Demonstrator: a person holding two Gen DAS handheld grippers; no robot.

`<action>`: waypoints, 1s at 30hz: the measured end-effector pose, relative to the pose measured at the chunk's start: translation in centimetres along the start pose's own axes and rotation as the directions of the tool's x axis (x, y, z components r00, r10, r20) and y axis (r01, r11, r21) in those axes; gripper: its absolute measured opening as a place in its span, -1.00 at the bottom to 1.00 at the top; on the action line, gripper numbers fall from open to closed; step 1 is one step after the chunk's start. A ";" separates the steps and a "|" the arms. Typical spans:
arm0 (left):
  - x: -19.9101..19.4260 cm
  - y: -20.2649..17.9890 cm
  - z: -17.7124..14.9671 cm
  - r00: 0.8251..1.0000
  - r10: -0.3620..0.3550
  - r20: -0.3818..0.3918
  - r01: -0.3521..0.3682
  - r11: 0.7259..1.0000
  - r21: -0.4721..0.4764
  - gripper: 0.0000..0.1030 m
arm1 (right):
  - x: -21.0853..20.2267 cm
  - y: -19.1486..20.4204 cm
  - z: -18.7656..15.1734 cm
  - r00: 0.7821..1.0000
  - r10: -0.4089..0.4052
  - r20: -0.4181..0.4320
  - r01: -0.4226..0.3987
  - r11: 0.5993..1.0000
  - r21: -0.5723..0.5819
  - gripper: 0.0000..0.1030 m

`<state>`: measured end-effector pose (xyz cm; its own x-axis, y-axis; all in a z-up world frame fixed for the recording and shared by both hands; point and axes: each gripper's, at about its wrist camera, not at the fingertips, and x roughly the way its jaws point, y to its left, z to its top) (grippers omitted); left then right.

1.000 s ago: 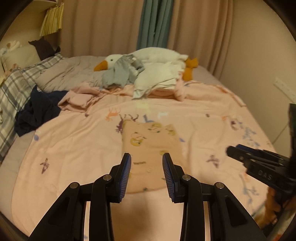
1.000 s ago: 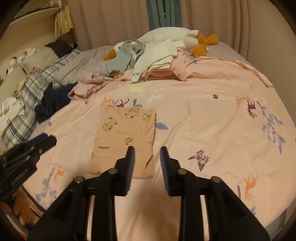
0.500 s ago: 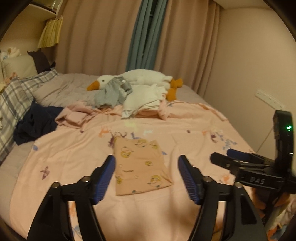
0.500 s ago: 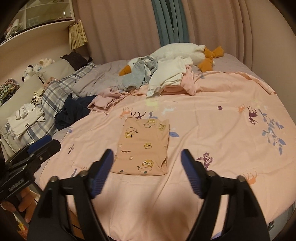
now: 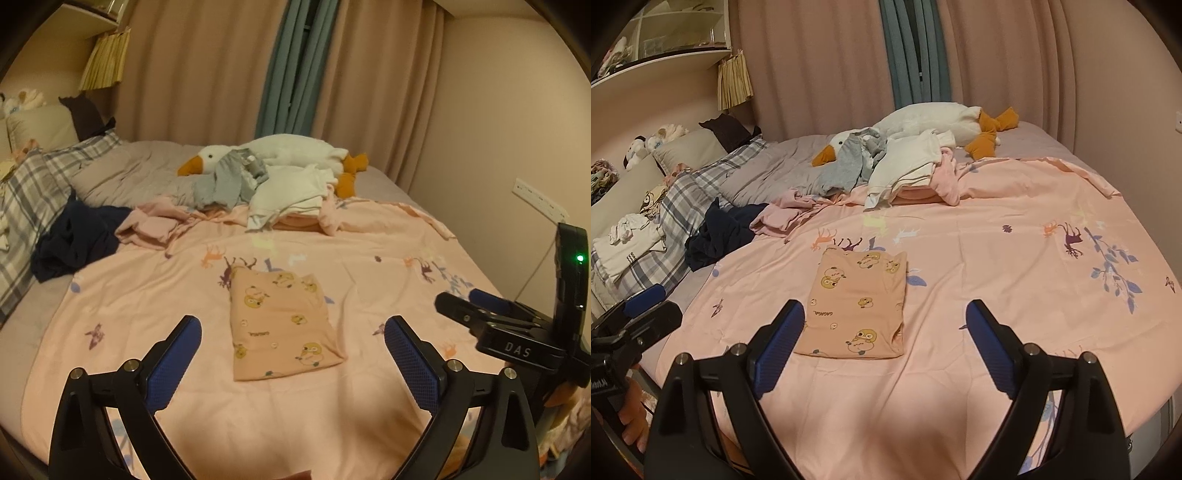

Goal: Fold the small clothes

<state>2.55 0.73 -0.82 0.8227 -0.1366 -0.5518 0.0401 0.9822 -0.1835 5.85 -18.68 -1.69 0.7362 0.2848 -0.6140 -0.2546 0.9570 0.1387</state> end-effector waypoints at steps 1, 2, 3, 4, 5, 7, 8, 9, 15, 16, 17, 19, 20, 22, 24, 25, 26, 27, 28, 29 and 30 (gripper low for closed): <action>0.0 0.0 -0.1 1.000 0.008 0.002 -0.008 1.000 0.000 0.92 | -0.1 -0.1 0.0 1.000 -0.004 0.004 0.004 1.000 0.002 0.76; 0.0 0.0 -0.1 1.000 0.021 0.004 -0.021 1.000 0.005 0.92 | -0.2 -0.1 0.0 1.000 -0.007 0.008 0.007 1.000 0.002 0.77; 0.0 -0.1 -0.1 0.999 0.038 0.007 -0.038 0.999 0.011 0.92 | -0.2 -0.2 0.0 1.000 -0.011 0.009 0.011 1.000 0.002 0.78; 0.1 -0.1 -0.1 0.998 0.059 0.010 -0.059 0.998 0.014 0.92 | -0.3 -0.2 0.0 1.000 -0.015 0.010 0.015 1.000 0.003 0.79; 0.0 -0.1 -0.2 0.998 0.067 0.010 -0.068 0.998 0.014 0.92 | -0.4 -0.2 0.0 1.000 -0.017 0.011 0.017 1.000 0.004 0.80; 0.1 -0.1 -0.2 0.997 0.072 0.008 -0.072 0.997 0.016 0.92 | -0.4 -0.1 0.0 1.000 -0.018 0.010 0.017 1.000 0.006 0.82; 0.1 -0.1 -0.2 0.998 0.064 0.003 -0.064 0.998 0.016 0.92 | -0.4 -0.1 0.0 1.000 -0.018 0.010 0.018 1.000 0.005 0.82; 0.1 -0.1 -0.2 0.998 0.057 -0.002 -0.057 0.998 0.016 0.92 | -0.4 -0.1 0.0 1.000 -0.018 0.011 0.018 1.000 0.005 0.83; 0.2 -0.2 -0.2 0.999 0.044 -0.017 -0.044 0.999 0.027 0.92 | -0.4 -0.2 -0.1 0.999 -0.033 0.013 0.033 0.999 0.004 0.86; 0.2 -0.2 -0.3 0.999 0.045 -0.017 -0.045 0.999 0.028 0.92 | -0.4 -0.2 -0.1 0.999 -0.039 0.012 0.039 0.999 0.003 0.86; 0.3 -0.2 -0.3 0.999 0.047 -0.017 -0.046 0.999 0.027 0.92 | -0.4 -0.2 -0.1 0.999 -0.046 0.013 0.046 0.999 0.001 0.86; 0.3 -0.2 -0.3 0.999 0.045 -0.018 -0.045 0.999 0.030 0.92 | -0.3 -0.2 -0.1 0.999 -0.053 0.014 0.053 0.999 -0.002 0.86; 0.3 -0.1 -0.3 0.999 0.044 -0.019 -0.044 0.999 0.031 0.92 | -0.3 -0.3 0.0 0.998 -0.054 0.013 0.054 0.999 -0.002 0.86; 0.3 -0.1 -0.4 0.999 0.045 -0.023 -0.044 0.999 0.032 0.92 | -0.3 -0.2 -0.1 0.999 -0.053 0.012 0.053 0.999 0.000 0.87; 0.3 0.0 -0.4 0.999 0.048 -0.024 -0.048 0.998 0.028 0.92 | -0.3 -0.2 -0.1 0.999 -0.053 0.013 0.053 0.999 -0.005 0.87; 0.3 0.0 -0.3 0.998 0.050 -0.023 -0.050 0.998 0.025 0.92 | -0.3 -0.2 0.0 0.999 -0.053 0.013 0.053 0.999 -0.009 0.87; 0.3 0.0 -0.3 0.998 0.052 -0.022 -0.051 0.998 0.025 0.92 | -0.3 -0.1 0.0 0.999 -0.053 0.013 0.053 0.999 -0.012 0.87; 0.3 0.0 -0.3 0.998 0.056 -0.022 -0.055 0.998 0.027 0.92 | -0.3 -0.1 0.0 0.998 -0.054 0.012 0.054 0.998 -0.013 0.87; 0.2 0.1 -0.3 0.998 0.061 -0.023 -0.061 0.998 0.026 0.92 | -0.3 -0.1 0.0 0.998 -0.054 0.011 0.054 0.998 -0.013 0.87; 0.3 0.1 -0.3 0.998 0.062 -0.023 -0.061 0.998 0.025 0.92 | -0.3 -0.1 0.0 0.998 -0.055 0.010 0.055 0.998 -0.013 0.87; 0.2 0.2 -0.3 0.998 0.062 -0.023 -0.061 0.998 0.021 0.92 | -0.3 -0.1 0.0 0.998 -0.056 0.010 0.056 0.998 -0.012 0.87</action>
<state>2.61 0.86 -1.21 0.8106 -0.0785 -0.5803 0.0015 0.9913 -0.1319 5.68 -18.85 -1.52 0.7555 0.2309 -0.6131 -0.2200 0.9709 0.0946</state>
